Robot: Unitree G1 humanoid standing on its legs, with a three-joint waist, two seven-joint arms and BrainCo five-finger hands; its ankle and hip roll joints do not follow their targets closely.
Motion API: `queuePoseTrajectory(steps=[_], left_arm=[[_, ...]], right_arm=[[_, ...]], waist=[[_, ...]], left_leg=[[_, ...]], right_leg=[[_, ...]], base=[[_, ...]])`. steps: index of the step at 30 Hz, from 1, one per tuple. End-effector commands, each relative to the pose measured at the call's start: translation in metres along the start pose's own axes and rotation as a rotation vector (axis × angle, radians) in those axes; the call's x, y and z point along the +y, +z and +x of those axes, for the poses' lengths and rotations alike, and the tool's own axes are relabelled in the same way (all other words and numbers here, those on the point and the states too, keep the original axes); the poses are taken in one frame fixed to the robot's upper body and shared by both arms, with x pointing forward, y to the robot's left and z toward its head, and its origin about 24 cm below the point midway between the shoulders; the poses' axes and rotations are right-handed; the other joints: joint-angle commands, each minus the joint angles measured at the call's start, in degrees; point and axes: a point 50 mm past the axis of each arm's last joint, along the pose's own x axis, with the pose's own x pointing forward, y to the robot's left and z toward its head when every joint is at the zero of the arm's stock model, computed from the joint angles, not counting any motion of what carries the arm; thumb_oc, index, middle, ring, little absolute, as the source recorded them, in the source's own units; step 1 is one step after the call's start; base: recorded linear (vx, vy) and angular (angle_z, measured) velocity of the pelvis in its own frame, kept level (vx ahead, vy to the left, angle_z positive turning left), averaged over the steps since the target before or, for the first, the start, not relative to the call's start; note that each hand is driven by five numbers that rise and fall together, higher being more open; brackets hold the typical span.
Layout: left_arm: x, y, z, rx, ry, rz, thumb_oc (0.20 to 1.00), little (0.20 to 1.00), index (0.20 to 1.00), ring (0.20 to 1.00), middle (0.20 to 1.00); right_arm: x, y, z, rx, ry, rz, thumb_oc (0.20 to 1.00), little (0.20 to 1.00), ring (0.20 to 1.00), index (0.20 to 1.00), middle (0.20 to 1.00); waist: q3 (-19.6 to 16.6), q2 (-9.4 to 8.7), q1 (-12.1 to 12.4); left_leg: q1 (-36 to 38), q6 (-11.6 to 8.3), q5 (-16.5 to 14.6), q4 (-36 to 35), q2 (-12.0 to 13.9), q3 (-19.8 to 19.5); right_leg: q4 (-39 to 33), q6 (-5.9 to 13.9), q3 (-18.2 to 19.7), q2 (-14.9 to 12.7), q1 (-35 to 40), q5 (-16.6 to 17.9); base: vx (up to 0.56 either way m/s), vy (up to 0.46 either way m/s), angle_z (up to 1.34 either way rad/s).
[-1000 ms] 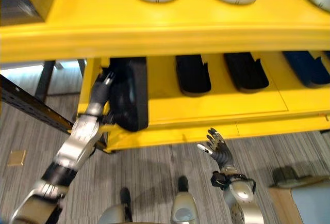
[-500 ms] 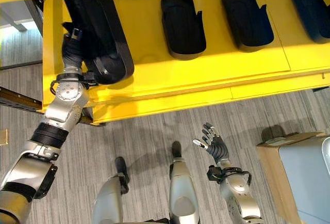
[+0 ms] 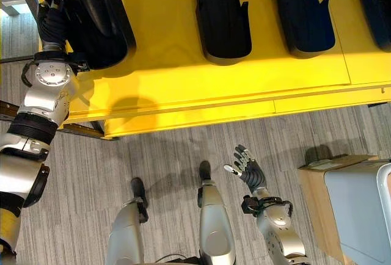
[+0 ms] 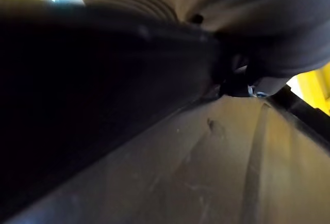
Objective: Move parts from the plastic box to the shelf.
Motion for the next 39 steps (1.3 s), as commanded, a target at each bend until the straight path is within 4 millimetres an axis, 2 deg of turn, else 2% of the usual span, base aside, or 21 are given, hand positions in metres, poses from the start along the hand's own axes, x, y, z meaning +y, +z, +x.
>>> queuePoseTrajectory(steps=[1, 7, 8, 15, 23, 33, 39], left_arm=[[0.019, 0.046, 0.018, -0.151, 0.047, -0.036, 0.2, 0.2, 0.2, 0.2, 0.2], [0.018, 0.032, 0.02, -0.081, 0.05, 0.006, 0.2, 0.2, 0.2, 0.2, 0.2], [0.016, 0.023, 0.018, -0.042, 0.06, -0.032, 0.2, 0.2, 0.2, 0.2, 0.2], [0.014, -0.005, 0.011, 0.085, 0.098, -0.136, 0.2, 0.2, 0.2, 0.2, 0.2], [0.012, -0.022, 0.004, 0.144, 0.11, -0.159, 0.2, 0.2, 0.2, 0.2, 0.2], [0.019, -0.022, 0.005, 0.144, 0.13, -0.122, 0.2, 0.2, 0.2, 0.2, 0.2], [0.031, -0.016, 0.01, 0.122, 0.154, -0.05, 0.2, 0.2, 0.2, 0.2, 0.2]], right_arm=[[-0.007, 0.013, -0.005, -0.064, 0.016, -0.005, 1.0, 1.0, 1.0, 1.0, 1.0], [-0.007, 0.01, -0.006, -0.052, 0.016, 0.004, 1.0, 1.0, 1.0, 1.0, 1.0], [-0.006, 0.009, -0.006, -0.046, 0.016, 0.005, 1.0, 1.0, 1.0, 1.0, 1.0], [-0.004, 0.006, -0.006, -0.036, 0.01, 0.014, 1.0, 1.0, 1.0, 1.0, 1.0], [-0.004, 0.007, -0.007, -0.04, 0.008, 0.018, 1.0, 1.0, 1.0, 1.0, 1.0], [-0.006, 0.006, -0.008, -0.033, 0.009, 0.006, 1.0, 1.0, 1.0, 1.0, 1.0], [-0.008, 0.008, -0.008, -0.035, 0.017, 0.002, 1.0, 1.0, 1.0, 1.0, 1.0]], waist=[[-3.42, -0.4, -0.38], [-3.1, -0.52, -0.66], [-2.9, -0.65, -0.6], [-2.56, -1.14, -0.85], [-2.14, -1.78, -0.78], [-1.86, -2.01, -0.63], [-1.94, -1.95, -0.34]], left_leg=[[-2.48, -1.43, -1.38, 3.02, 2.69, -0.44], [-3.39, -1.38, -1.93, 4.34, 2.91, -0.47], [-3.84, -1.4, -2.1, 4.73, 2.91, -0.43], [-4.58, -1.49, -2.3, 5.25, 3.08, -0.48], [-5.6, -1.46, -2.45, 5.8, 3.14, -0.47], [-6.23, -1.42, -2.61, 6.19, 3.15, -0.46], [-6.7, -1.33, -2.65, 6.27, 3.05, -0.35]], right_leg=[[2.07, 2.05, 0.36, -2.48, 1.21, -3.33], [3.14, 1.86, 0.59, -2.22, 0.17, -3.72], [3.52, 1.81, 0.71, -2.24, -0.2, -3.92], [4.19, 1.34, 1.03, -2.03, -1.14, -4.3], [4.47, 1.15, 1.06, -1.91, -1.94, -4.32], [4.62, 1.13, 1.2, -1.92, -2.65, -4.14], [4.4, 1.27, 1.11, -2.01, -2.83, -3.84]], base=[[0.0, 0.0, 0.0], [0.0, 0.0, -0.02], [0.01, -0.003, -0.06], [0.0, -0.001, -0.01], [0.0, -0.001, -0.01], [0.0, 0.0, 0.0], [0.0, 0.0, 0.0]])
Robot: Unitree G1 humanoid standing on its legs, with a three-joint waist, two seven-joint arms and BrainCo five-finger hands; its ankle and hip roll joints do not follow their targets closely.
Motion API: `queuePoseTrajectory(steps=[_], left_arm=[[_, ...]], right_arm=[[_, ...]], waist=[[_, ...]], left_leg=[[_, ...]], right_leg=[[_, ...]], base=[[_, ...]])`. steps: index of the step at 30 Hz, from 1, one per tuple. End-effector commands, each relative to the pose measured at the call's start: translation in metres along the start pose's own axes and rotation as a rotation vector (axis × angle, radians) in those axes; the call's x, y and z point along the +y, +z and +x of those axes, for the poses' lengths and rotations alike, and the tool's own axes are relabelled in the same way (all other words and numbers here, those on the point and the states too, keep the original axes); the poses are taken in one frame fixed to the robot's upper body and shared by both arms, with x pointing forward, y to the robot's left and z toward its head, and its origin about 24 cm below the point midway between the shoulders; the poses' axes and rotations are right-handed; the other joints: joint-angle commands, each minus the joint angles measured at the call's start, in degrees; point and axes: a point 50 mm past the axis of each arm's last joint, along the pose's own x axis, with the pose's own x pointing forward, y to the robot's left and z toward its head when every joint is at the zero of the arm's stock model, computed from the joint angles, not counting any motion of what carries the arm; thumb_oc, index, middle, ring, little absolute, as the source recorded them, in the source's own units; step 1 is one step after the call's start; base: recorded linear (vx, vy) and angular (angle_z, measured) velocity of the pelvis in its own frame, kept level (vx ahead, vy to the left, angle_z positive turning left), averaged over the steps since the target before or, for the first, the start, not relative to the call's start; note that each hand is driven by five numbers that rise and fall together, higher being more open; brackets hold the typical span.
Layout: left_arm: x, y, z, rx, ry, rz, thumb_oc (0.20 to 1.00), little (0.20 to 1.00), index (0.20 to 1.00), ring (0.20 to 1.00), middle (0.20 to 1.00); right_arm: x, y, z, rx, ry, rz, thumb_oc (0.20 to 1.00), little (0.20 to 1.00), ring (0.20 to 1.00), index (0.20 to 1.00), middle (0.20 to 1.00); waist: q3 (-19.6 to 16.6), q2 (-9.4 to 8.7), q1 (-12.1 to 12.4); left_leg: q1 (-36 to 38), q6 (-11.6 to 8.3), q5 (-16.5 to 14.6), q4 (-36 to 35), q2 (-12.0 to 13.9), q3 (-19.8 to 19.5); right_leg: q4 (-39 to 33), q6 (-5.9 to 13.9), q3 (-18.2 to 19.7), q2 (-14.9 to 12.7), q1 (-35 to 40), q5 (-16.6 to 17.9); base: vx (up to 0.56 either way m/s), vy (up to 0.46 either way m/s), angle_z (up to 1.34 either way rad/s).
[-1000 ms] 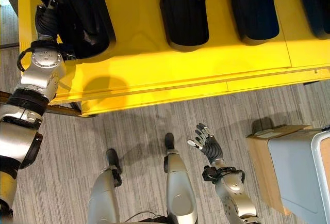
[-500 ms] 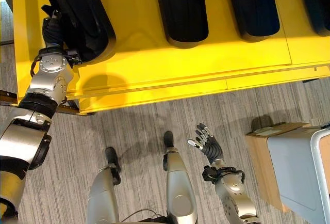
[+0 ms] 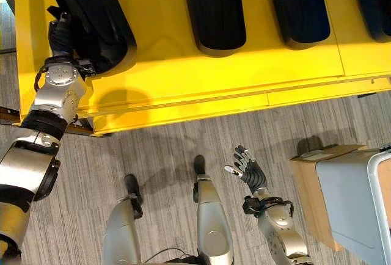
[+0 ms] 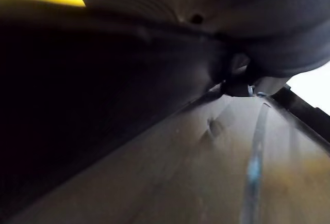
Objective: Move parts from the plastic box to the shelf.
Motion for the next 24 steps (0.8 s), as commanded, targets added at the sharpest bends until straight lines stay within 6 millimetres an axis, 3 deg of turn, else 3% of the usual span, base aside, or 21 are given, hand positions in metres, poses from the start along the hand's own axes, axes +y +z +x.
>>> queuePoseTrajectory(steps=[1, 18, 19, 24], left_arm=[[0.034, 0.015, 0.01, -0.055, 0.107, 0.011, 0.2, 0.2, 0.2, 0.2, 0.2], [0.051, 0.011, 0.012, -0.041, 0.144, 0.105, 0.2, 0.2, 0.2, 0.2, 0.2], [0.05, 0.012, 0.012, -0.049, 0.144, 0.114, 1.0, 1.0, 1.0, 1.0, 1.0], [0.049, 0.015, 0.012, -0.061, 0.144, 0.118, 1.0, 1.0, 1.0, 1.0, 1.0]], right_arm=[[-0.005, 0.008, -0.006, -0.045, 0.006, -0.001, 1.0, 1.0, 1.0, 1.0, 1.0], [-0.008, 0.009, -0.007, -0.042, 0.005, -0.004, 1.0, 1.0, 1.0, 1.0, 1.0], [-0.009, 0.01, -0.007, -0.046, 0.002, -0.009, 1.0, 1.0, 1.0, 1.0, 1.0], [-0.009, 0.01, -0.007, -0.046, 0.002, -0.009, 1.0, 1.0, 1.0, 1.0, 1.0]], waist=[[-2.18, -0.8, 0.79], [-2.37, -0.46, 1.38], [-2.31, -0.46, 1.45], [-2.16, -0.49, 1.49]], left_leg=[[-2.36, -1.2, -1.3, 2.38, 2.05, -0.58], [-1.91, -1.08, -1.46, 2.32, 1.76, -0.54], [-1.9, -1.05, -1.48, 2.35, 1.75, -0.5], [-1.91, -1.01, -1.52, 2.5, 1.75, -0.5]], right_leg=[[2.26, 1.56, 0.15, -2.79, 1.37, -3.61], [2.3, 1.62, 0.04, -3.07, 2.07, -3.8], [2.32, 1.62, 0.03, -3.06, 2.05, -3.81], [2.39, 1.62, 0.02, -3.04, 2.08, -3.82]], base=[[0.0, 0.0, 0.0], [0.0, 0.0, 0.0], [0.0, 0.0, 0.0], [0.0, 0.0, 0.0]])
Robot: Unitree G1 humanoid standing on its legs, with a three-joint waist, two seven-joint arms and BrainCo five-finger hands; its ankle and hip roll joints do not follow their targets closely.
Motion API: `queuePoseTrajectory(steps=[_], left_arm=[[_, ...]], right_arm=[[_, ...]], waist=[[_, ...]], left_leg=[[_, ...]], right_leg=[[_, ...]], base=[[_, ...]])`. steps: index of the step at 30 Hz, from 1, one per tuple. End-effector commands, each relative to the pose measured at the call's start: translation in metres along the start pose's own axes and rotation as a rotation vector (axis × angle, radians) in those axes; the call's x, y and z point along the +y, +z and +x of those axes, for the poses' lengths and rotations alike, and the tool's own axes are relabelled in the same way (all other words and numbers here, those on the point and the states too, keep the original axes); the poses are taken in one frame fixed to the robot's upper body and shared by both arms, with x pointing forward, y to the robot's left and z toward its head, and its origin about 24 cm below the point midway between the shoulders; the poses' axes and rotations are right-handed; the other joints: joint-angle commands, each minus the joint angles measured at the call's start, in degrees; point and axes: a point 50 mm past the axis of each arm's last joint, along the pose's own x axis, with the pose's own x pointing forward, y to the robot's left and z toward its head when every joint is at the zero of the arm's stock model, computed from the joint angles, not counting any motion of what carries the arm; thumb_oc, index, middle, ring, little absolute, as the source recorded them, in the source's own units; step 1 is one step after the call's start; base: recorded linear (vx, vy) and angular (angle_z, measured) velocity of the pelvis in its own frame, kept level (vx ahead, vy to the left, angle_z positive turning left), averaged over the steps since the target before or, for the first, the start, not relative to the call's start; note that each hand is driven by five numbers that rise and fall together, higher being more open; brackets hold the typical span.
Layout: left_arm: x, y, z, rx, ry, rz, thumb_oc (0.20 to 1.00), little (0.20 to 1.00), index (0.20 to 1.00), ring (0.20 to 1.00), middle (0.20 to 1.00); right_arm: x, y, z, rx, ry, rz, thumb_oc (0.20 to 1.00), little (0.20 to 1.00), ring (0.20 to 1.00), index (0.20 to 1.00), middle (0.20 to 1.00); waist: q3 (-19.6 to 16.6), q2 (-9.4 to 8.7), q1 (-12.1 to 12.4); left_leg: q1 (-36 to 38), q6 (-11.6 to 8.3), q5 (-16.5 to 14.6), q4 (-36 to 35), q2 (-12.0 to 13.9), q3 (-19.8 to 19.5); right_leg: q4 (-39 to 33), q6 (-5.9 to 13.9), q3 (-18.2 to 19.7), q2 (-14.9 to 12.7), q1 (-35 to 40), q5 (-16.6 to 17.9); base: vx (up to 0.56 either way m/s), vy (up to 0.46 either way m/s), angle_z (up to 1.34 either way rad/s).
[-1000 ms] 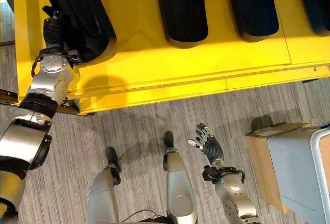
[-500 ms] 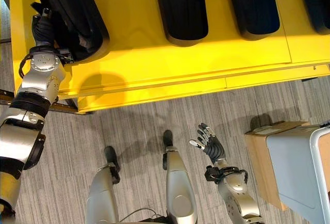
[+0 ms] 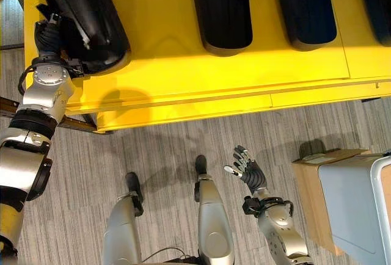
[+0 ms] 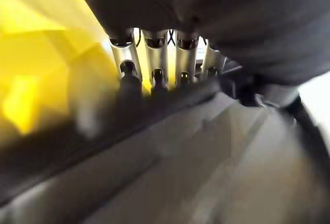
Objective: Move parts from the plastic box to the shelf.
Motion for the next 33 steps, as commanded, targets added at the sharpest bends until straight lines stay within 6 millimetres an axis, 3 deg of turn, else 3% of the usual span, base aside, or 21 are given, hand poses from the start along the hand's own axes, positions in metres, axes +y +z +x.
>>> queuePoseTrajectory(steps=[1, 14, 23, 33], left_arm=[[0.028, 0.015, 0.008, -0.076, 0.09, 0.021, 1.0, 1.0, 1.0, 1.0, 1.0], [0.031, 0.028, 0.01, -0.125, 0.092, 0.036, 1.0, 1.0, 1.0, 1.0, 1.0], [0.044, 0.047, 0.014, -0.197, 0.105, 0.116, 1.0, 1.0, 1.0, 1.0, 1.0], [0.053, 0.054, 0.018, -0.214, 0.103, 0.195, 1.0, 1.0, 1.0, 1.0, 1.0]], right_arm=[[-0.01, 0.01, -0.007, -0.046, -0.01, -0.011, 1.0, 1.0, 1.0, 1.0, 1.0], [-0.013, 0.011, -0.008, -0.049, -0.012, -0.009, 1.0, 1.0, 1.0, 1.0, 1.0], [-0.017, 0.012, -0.009, -0.046, -0.02, -0.016, 1.0, 1.0, 1.0, 1.0, 1.0], [-0.019, 0.013, -0.008, -0.049, -0.015, -0.02, 1.0, 1.0, 1.0, 1.0, 1.0]], waist=[[-2.05, -0.56, 0.0], [-2.29, -0.32, 0.01], [-2.78, 0.07, 0.26], [-2.82, 0.25, 0.49]], left_leg=[[-1.2, -0.96, -1.65, 1.79, 1.83, -0.5], [-1.38, -0.93, -1.89, 2.1, 1.79, -0.47], [-1.2, -0.84, -1.96, 2.13, 1.66, -0.48], [-1.19, -0.72, -1.92, 2.01, 1.53, -0.23]], right_leg=[[1.63, 1.63, -0.05, -2.88, 2.78, -3.88], [1.97, 1.7, 0.07, -2.96, 2.48, -4.04], [1.9, 1.79, -0.12, -3.05, 2.88, -3.95], [1.15, 2.06, -0.11, -3.41, 3.06, -3.29]], base=[[0.0, 0.0, 0.0], [0.0, 0.0, 0.0], [0.0, 0.0, 0.0], [0.0, 0.0, 0.0]])
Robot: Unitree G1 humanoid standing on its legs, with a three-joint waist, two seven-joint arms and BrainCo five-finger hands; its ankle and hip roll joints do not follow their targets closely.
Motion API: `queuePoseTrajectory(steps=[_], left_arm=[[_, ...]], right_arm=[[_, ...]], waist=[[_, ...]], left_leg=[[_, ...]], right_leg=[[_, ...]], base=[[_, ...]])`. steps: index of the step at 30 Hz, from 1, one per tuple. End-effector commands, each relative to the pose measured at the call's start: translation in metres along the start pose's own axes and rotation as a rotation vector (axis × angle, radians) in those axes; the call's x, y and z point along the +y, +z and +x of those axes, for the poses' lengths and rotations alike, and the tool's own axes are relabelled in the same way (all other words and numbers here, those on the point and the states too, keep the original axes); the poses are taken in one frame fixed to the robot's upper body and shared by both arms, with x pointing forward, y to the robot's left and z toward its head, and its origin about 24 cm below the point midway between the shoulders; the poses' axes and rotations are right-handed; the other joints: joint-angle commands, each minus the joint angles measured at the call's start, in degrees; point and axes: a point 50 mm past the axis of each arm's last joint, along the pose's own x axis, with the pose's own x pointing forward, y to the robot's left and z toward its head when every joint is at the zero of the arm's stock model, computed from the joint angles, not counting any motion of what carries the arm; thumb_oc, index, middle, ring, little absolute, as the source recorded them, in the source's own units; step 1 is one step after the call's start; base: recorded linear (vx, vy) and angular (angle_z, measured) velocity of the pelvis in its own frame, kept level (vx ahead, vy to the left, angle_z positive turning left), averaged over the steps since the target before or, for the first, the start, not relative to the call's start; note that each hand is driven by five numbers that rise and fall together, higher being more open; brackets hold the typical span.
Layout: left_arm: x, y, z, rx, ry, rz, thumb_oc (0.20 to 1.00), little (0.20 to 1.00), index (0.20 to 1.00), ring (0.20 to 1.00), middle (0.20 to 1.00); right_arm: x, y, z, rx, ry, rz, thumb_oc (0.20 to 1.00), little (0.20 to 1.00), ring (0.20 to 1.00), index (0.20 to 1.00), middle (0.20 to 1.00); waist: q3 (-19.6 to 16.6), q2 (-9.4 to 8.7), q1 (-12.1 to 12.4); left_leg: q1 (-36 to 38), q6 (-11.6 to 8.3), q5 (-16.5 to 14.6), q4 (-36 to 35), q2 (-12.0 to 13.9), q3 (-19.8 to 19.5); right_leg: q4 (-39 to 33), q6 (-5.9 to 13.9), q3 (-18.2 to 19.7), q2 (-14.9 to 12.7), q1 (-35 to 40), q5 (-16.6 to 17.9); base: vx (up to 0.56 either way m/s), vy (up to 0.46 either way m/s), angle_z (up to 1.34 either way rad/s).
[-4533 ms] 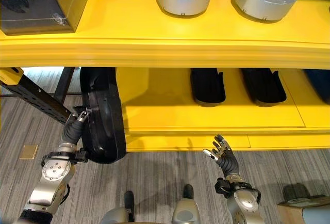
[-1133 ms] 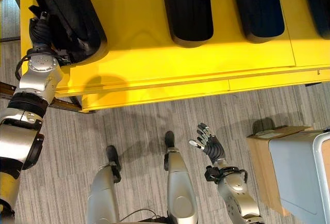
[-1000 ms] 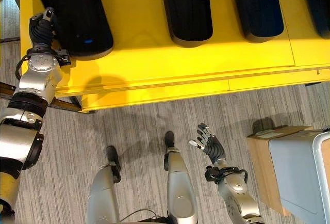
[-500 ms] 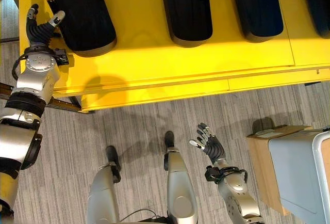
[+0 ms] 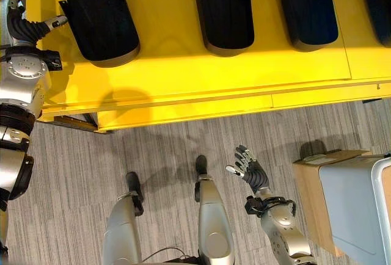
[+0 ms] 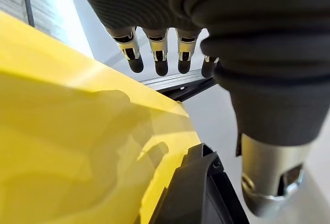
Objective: Move parts from the plastic box to the shelf.
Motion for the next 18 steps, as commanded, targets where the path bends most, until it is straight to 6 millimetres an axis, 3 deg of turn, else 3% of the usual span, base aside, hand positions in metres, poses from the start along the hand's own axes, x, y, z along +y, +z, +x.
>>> queuePoseTrajectory(steps=[1, 18], left_arm=[[0.0212, 0.0287, 0.0108, -0.118, 0.044, 0.056, 1.0, 1.0, 1.0, 1.0, 1.0], [0.0157, 0.0327, 0.0121, -0.125, 0.007, 0.062, 1.0, 1.0, 1.0, 1.0, 1.0]], right_arm=[[-0.013, 0.0097, -0.0078, -0.048, -0.016, -0.002, 1.0, 1.0, 1.0, 1.0, 1.0], [-0.0151, 0.0122, -0.0076, -0.063, -0.028, 0.012, 1.0, 1.0, 1.0, 1.0, 1.0]], waist=[[-2.89, 0.22, 0.05], [-2.63, 0.05, -0.47]], left_leg=[[-1.35, -0.71, -1.96, 2.15, 1.62, -0.26], [-2.37, -0.25, -2.5, 3.05, 1.62, 0.23]], right_leg=[[1.11, 2.05, -0.07, -3.3, 3.12, -3.35], [0.83, 2.36, 0.27, -3.36, 2.53, -3.32]], base=[[0.0, 0.0, 0.0], [0.01, 0.003, 0.0]])
